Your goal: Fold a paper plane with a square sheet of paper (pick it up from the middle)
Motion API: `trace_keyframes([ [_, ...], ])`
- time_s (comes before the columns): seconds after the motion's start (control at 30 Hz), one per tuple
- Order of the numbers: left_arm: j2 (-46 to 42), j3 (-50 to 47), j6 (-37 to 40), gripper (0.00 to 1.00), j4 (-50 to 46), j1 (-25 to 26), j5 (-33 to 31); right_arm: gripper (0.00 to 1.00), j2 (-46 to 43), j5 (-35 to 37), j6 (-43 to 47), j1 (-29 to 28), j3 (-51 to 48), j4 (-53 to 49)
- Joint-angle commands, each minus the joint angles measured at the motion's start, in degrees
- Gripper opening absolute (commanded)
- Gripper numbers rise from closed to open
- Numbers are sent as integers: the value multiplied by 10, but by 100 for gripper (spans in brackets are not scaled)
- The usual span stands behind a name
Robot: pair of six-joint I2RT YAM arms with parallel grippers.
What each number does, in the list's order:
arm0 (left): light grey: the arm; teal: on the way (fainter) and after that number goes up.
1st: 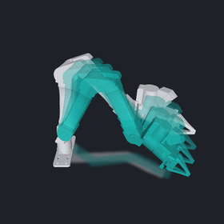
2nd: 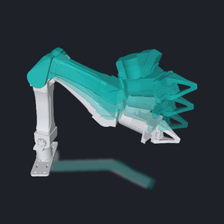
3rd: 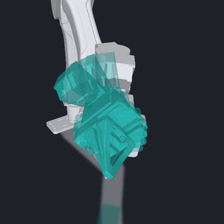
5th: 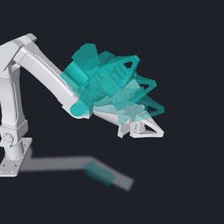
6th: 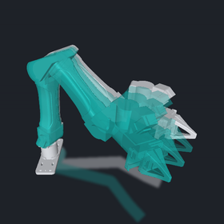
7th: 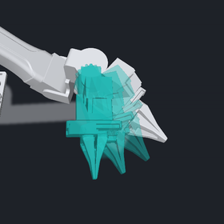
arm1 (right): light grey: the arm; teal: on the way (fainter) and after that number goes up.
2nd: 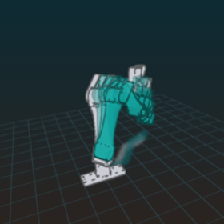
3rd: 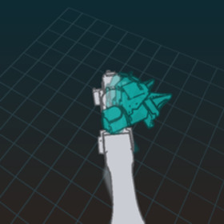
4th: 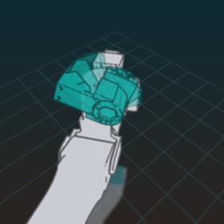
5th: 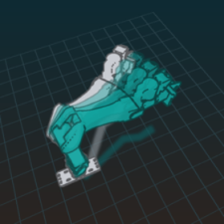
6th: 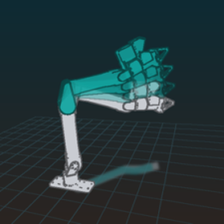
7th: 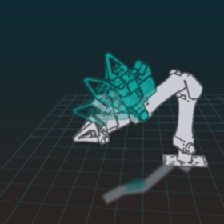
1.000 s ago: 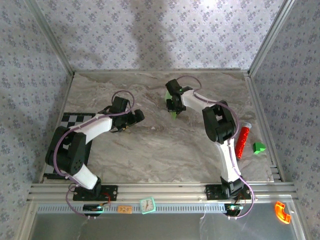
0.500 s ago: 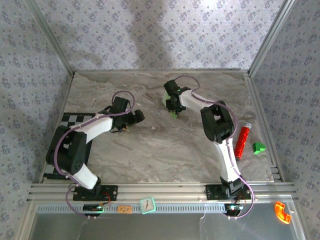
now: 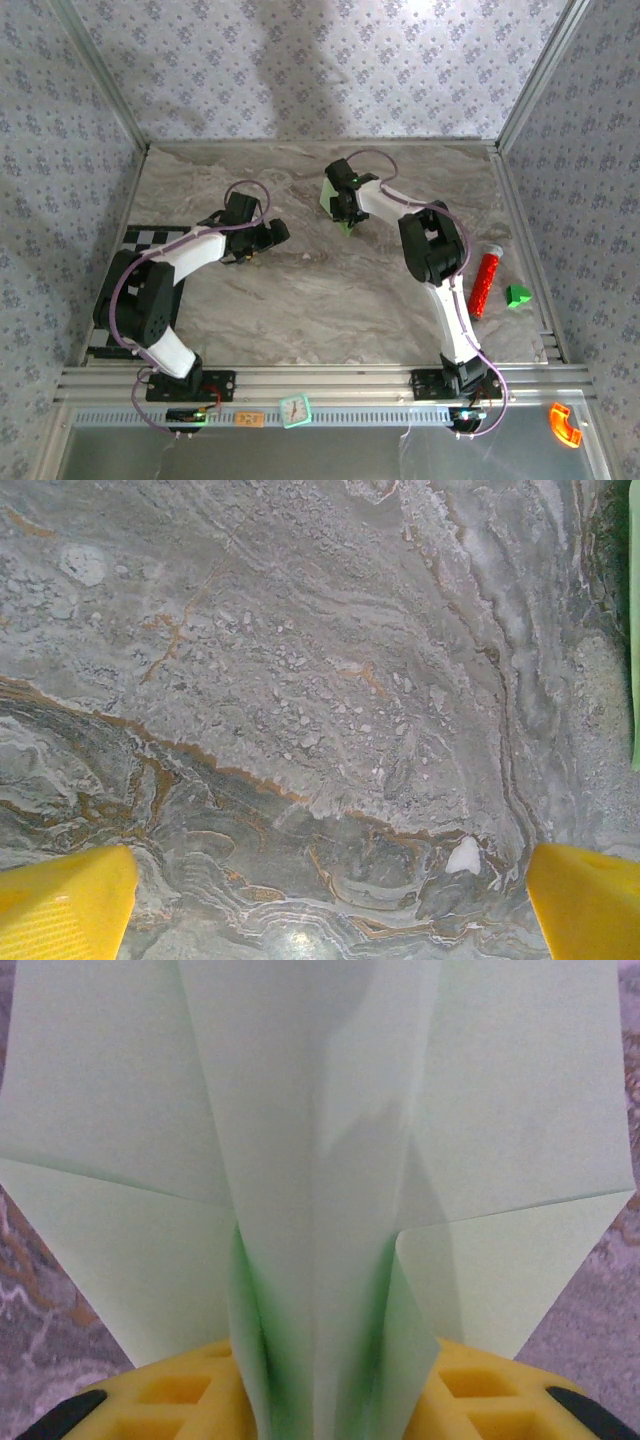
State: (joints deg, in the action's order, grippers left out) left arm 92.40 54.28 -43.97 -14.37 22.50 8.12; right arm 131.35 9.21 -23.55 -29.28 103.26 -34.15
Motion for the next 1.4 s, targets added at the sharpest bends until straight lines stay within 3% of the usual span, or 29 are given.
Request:
trace_keyframes([
  [0.0,-9,20,8,100,-19,-2,2,39,46,20,-17,2,1,-38],
  [0.37,-53,36,23,100,-59,-3,-26,40,-13,-5,-28,5,21,-36],
  [0.7,-131,65,99,100,-121,-39,-60,60,-177,-21,-27,8,-14,-39],
  [0.87,-202,37,133,100,-105,-65,-139,75,-321,40,-24,20,-128,15],
  [1.03,-290,-48,167,100,-26,-81,-248,99,-468,181,-14,40,-273,73],
  [1.23,-351,-160,252,100,89,-102,-348,99,-608,273,5,112,-472,166],
  [1.37,-376,-225,311,100,177,-109,-363,99,-673,279,18,181,-611,273],
])
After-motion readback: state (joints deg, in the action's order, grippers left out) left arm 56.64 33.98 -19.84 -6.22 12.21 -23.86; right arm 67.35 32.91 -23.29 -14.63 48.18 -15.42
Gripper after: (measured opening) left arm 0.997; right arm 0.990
